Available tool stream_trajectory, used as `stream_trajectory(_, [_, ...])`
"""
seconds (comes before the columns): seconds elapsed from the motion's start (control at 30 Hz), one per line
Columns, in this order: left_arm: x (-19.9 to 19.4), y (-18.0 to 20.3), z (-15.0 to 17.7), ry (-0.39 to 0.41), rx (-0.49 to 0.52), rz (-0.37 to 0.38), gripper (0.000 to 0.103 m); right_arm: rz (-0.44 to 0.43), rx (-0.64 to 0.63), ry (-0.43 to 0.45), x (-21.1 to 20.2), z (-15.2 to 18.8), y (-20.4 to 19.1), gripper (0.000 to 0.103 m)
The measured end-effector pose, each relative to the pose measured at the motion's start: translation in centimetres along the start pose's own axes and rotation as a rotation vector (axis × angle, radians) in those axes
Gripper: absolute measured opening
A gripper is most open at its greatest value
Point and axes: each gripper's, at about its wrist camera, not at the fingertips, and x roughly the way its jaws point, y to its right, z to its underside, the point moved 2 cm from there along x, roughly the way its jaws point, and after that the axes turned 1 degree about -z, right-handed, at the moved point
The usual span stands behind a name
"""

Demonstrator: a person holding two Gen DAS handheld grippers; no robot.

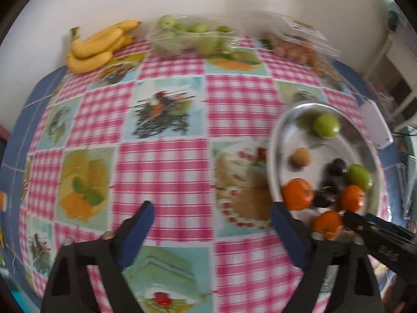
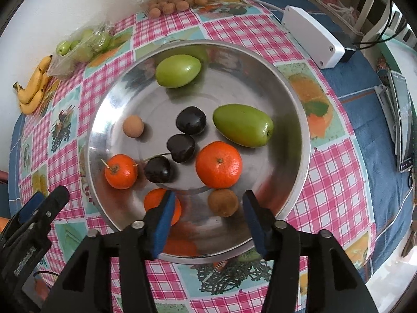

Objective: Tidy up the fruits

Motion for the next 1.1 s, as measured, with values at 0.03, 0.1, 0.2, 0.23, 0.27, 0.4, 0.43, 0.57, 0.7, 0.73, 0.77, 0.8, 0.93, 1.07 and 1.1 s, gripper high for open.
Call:
stream_trajectory(0.03, [0.1, -0.3, 0.2, 0.001, -0.008, -0.007, 0.102, -0.001, -0.004, 0.005, -0.1, 0.0, -0.1, 0.062])
stream_trajectory(0.1, [0.1, -0.9, 0.4, 0.005, -0.015, -0.016, 0.103, -0.002, -0.014, 0.016, -0.4, 0.1, -0.4, 0.07])
stream_trajectory(0.2, [-0.1, -1.3, 0.9, 0.019, -0.009, -0.036, 0.103, -0.002, -0.027, 0.027, -0.7, 0.2, -0.7, 0.072])
stream_trajectory(0.23, [-0.1, -1.3, 1.0, 0.021, -0.007, -0.038, 0.103, -0.002, -0.032, 0.03, -0.8, 0.2, -0.9, 0.073])
stream_trajectory(0.27, [-0.1, -1.3, 1.1, 0.022, -0.006, -0.038, 0.103, -0.003, -0.036, 0.034, -0.9, 0.3, -0.9, 0.075])
stream_trajectory(0.4, [-0.4, -1.7, 1.6, 0.024, -0.006, -0.039, 0.103, -0.015, -0.044, 0.067, -1.3, 0.4, -1.3, 0.093])
stream_trajectory(0.43, [-0.5, -1.8, 1.7, 0.027, -0.006, -0.042, 0.103, -0.02, -0.045, 0.074, -1.4, 0.4, -1.5, 0.096])
stream_trajectory(0.57, [-1.3, -2.3, 2.0, 0.046, -0.014, -0.074, 0.103, -0.018, -0.06, 0.09, -1.7, 0.9, -2.1, 0.096])
stream_trajectory(0.7, [-2.1, -2.7, 2.4, 0.065, -0.015, -0.112, 0.103, -0.01, -0.077, 0.108, -2.2, 1.5, -2.6, 0.097])
stream_trajectory(0.73, [-2.3, -2.9, 2.5, 0.07, -0.015, -0.123, 0.103, -0.01, -0.081, 0.113, -2.3, 1.7, -2.7, 0.097])
stream_trajectory(0.77, [-2.5, -3.0, 2.7, 0.076, -0.016, -0.133, 0.103, -0.01, -0.087, 0.118, -2.5, 1.9, -2.9, 0.097])
stream_trajectory(0.8, [-2.8, -3.1, 2.9, 0.085, -0.017, -0.145, 0.103, -0.01, -0.092, 0.12, -2.4, 1.9, -3.2, 0.097])
stream_trajectory(0.93, [-3.6, -3.6, 3.7, 0.113, -0.019, -0.193, 0.103, -0.006, -0.105, 0.126, -2.6, 2.8, -3.4, 0.097])
stream_trajectory(1.07, [-4.1, -4.1, 4.5, 0.12, -0.025, -0.212, 0.103, -0.006, -0.107, 0.135, -2.7, 3.7, -3.3, 0.097])
stream_trajectory(1.1, [-4.2, -4.1, 4.7, 0.12, -0.026, -0.213, 0.103, -0.007, -0.107, 0.137, -2.8, 3.9, -3.3, 0.097])
